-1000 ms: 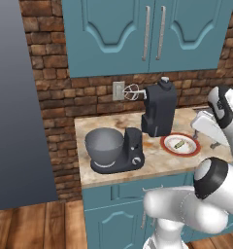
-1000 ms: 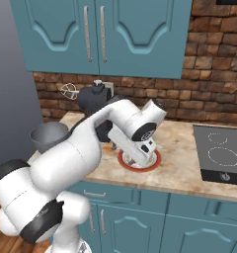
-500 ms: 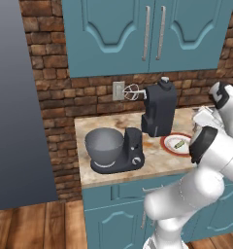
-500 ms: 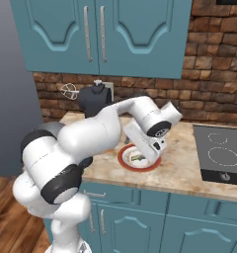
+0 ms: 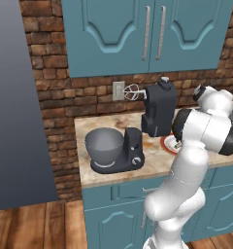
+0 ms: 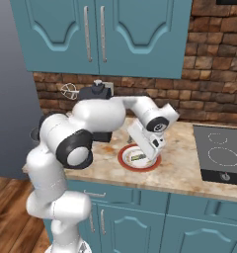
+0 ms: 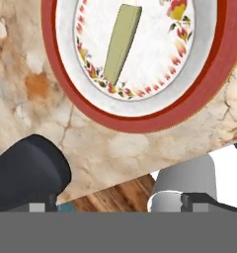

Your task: Add butter and sugar cubes to the stand mixer bowl and then turn on the stand mixer to begin making frosting.

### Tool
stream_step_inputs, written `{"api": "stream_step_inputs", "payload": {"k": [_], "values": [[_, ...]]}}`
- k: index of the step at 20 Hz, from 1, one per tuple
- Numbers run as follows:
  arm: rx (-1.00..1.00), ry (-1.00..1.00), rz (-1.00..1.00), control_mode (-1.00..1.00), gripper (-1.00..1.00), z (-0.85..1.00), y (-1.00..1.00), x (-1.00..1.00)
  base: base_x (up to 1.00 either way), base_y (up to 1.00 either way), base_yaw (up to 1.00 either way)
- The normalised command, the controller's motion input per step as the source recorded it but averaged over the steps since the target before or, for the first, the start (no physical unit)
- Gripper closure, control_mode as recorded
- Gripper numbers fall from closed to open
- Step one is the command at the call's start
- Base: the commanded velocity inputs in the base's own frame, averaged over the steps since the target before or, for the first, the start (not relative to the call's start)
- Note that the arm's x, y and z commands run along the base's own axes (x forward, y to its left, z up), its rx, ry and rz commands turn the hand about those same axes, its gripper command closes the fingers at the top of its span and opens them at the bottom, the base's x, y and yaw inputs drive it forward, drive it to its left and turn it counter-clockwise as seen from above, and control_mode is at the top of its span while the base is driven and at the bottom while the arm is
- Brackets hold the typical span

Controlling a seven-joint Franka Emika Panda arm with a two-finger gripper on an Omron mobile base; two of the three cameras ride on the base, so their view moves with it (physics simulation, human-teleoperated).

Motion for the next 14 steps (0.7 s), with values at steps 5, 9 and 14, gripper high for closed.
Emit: {"api": "stream_step_inputs", "payload": {"k": [5, 9, 14], "values": [[0.0, 0.1, -0.09, -1.0, -1.0, -0.39, 0.0, 0.5, 0.0, 0.0, 0.0], [0.0, 0.08, -0.12, -1.0, -1.0, -0.31, 0.0, 0.44, 0.0, 0.0, 0.0], [0.0, 0.1, -0.13, -1.0, -1.0, -0.39, 0.0, 0.32, 0.0, 0.0, 0.0]]}}
